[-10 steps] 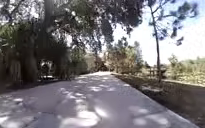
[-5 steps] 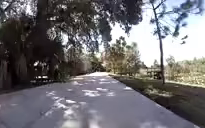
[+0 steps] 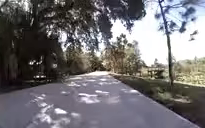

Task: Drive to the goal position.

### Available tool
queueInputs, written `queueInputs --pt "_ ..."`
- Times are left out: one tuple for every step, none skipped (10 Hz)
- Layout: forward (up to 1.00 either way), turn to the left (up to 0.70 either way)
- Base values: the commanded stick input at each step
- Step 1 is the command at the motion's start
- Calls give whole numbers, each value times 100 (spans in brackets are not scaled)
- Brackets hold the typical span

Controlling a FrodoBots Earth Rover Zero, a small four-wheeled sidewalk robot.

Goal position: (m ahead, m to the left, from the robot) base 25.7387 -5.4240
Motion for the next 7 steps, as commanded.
queueInputs --pt "85 0" --pt "85 0" --pt "85 0" --pt "85 0" --pt "85 0" --pt "85 0" --pt "85 0"
